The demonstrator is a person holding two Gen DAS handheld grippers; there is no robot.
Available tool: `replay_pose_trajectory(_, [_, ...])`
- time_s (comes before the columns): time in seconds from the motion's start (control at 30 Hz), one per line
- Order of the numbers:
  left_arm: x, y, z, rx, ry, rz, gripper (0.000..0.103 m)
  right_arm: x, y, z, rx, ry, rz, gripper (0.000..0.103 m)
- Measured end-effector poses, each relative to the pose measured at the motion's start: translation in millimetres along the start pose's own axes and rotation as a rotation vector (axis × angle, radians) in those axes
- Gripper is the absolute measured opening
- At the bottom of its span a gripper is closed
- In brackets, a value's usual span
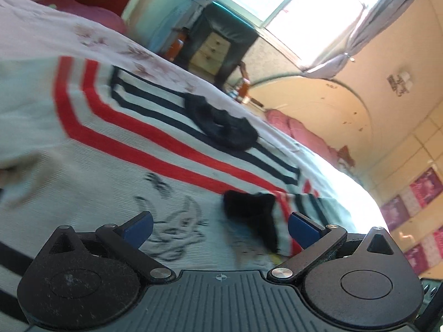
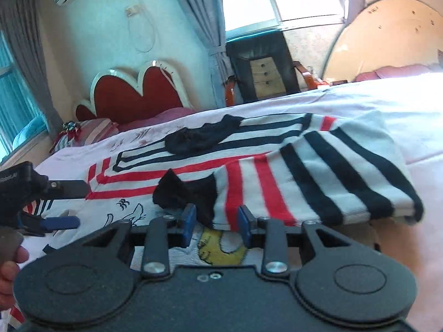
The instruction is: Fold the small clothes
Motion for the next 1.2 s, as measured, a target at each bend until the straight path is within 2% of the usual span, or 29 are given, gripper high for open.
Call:
replay_pose_trajectory(0.07, [-30,4,13,0.039,0.059,-0.039,0.101,11,-1,17,-0.066,0.022,0.01,0.033])
replay_pose_trajectory(0.1, [-46,7,19,0.047,0.068,-0.055,0.09,16,-1,27,-0.101,0.033,0.014,0.033])
replay_pose_trajectory(0.13, [-59,8,22,0.055,0.067,-0.075,0.07,20,-1,34,-0.129,0.041,0.015,0.033])
replay_pose_trajectory(0.17, [-74,12,24,0.067,0.057,-0.103,0.058,24,-1,42,-0.151,0.048,0.016,0.033])
replay_pose_trajectory(0.23, [-95,15,22,0.062,0.028,-0.126,0.008,32,1,54,-0.179,0.065,0.022,0.033])
replay_pose_trajectory(0.27, [-101,15,21,0.049,0.014,-0.13,0.005,34,2,59,-0.189,0.072,0.022,0.033])
replay_pose_trajectory(0.37, [-93,4,27,0.002,0.043,-0.082,0.005,39,6,72,-0.239,0.077,0.018,0.033])
replay_pose_trajectory(0.5, [-66,-16,15,-0.063,0.003,-0.036,0.005,36,10,79,-0.31,0.065,0.022,0.04])
replay_pose_trajectory(0.7, [-28,-38,-38,-0.008,-0.047,0.002,0.005,16,13,85,-0.473,-0.001,0.012,0.044])
replay_pose_trajectory(0.9, [-28,-35,-59,0.002,-0.065,-0.003,0.005,-12,11,100,-0.654,-0.075,-0.021,0.05])
replay_pose_trajectory(1.0, [-30,-31,-62,-0.002,-0.072,-0.007,0.005,-22,7,112,-0.742,-0.079,-0.009,0.041])
replay_pose_trajectory(1.07, [-25,-32,-60,-0.012,-0.066,0.021,0.005,-26,4,118,-0.766,-0.073,-0.012,0.016])
replay_pose_trajectory(1.1, [-21,-33,-56,-0.028,-0.058,0.043,0.005,-26,4,119,-0.745,-0.057,-0.013,0.007])
replay_pose_trajectory(1.17, [-19,-33,-51,-0.061,-0.067,0.064,0.005,-20,-4,115,-0.668,-0.036,0.015,0.007])
replay_pose_trajectory(1.2, [-23,-30,-53,-0.081,-0.102,0.041,0.005,-17,-4,112,-0.615,-0.016,0.021,0.007])
Point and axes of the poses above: each gripper's, at about its wrist camera, not at the fingertips, and x roughly against the way its jaws point, z to its right, y to its underside, the point moved 6 cm from there along -x, roughly the way its jaws point, and after that the axes turned 6 degrees about y, right-handed, at the moved point
